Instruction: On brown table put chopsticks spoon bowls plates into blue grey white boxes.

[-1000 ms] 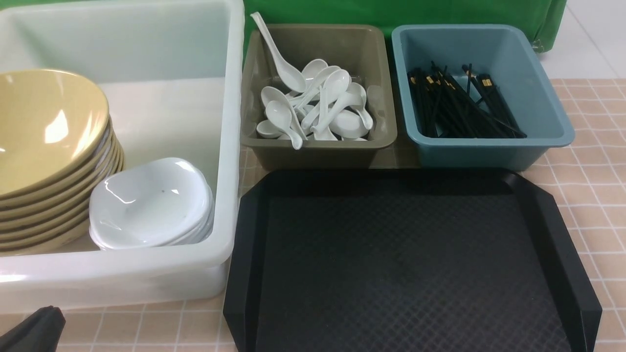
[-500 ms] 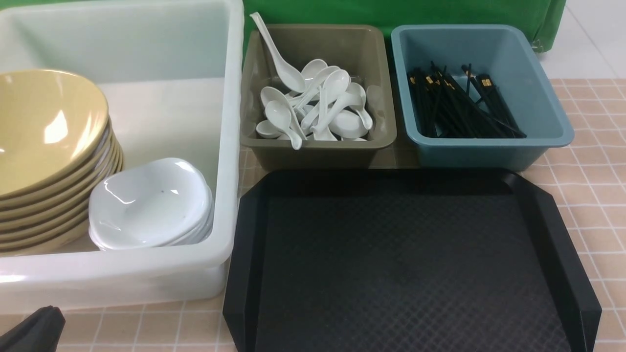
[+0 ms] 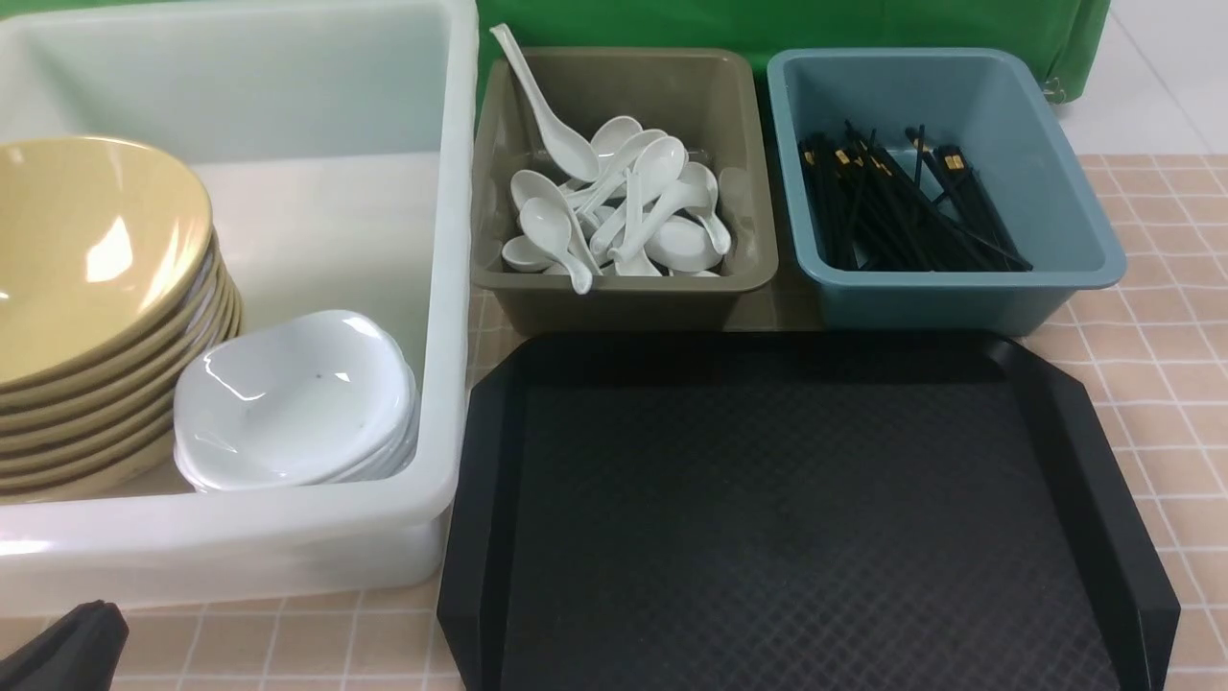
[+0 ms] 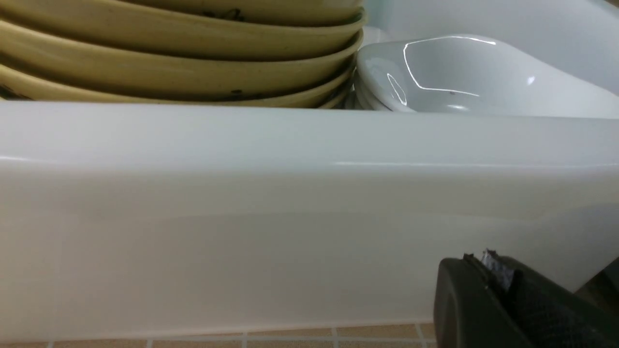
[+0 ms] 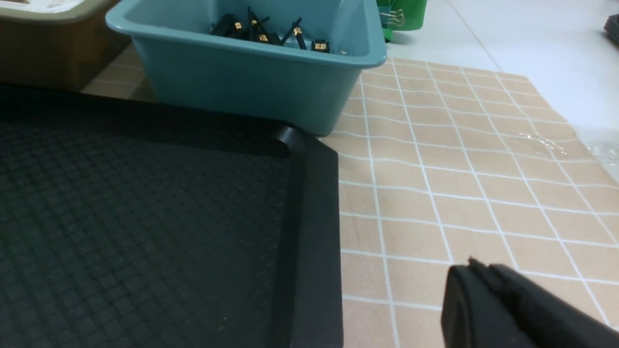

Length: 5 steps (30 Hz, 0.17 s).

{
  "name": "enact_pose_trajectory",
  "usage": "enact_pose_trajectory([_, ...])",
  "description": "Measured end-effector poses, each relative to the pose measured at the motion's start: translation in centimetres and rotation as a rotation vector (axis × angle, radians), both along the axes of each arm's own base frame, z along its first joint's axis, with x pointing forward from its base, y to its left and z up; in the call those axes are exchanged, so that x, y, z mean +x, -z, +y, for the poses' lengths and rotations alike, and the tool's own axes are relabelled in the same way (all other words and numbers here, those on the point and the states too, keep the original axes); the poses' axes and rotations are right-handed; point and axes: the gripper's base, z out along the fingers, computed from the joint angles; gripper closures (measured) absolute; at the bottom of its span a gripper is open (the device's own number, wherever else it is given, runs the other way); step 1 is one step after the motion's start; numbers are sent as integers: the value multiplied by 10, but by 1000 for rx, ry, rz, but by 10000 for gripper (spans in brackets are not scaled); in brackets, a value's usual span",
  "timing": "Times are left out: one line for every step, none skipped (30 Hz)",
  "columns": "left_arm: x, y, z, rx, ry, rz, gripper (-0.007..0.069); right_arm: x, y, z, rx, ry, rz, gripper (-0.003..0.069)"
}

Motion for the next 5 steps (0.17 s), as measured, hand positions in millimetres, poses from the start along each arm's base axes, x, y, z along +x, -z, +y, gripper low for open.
enact_pose_trajectory([0,0,0,0,0,0,631,0,0,0,0,0,0,596])
enact_pose_trajectory([0,0,0,0,0,0,631,0,0,0,0,0,0,594])
enact_pose_trajectory([0,0,0,0,0,0,631,0,0,0,0,0,0,593])
enact_pose_trajectory([0,0,0,-1,0,0,631,0,0,0,0,0,0,592])
enact_pose_trajectory([0,0,0,-6,-2,0,631,0,0,0,0,0,0,590])
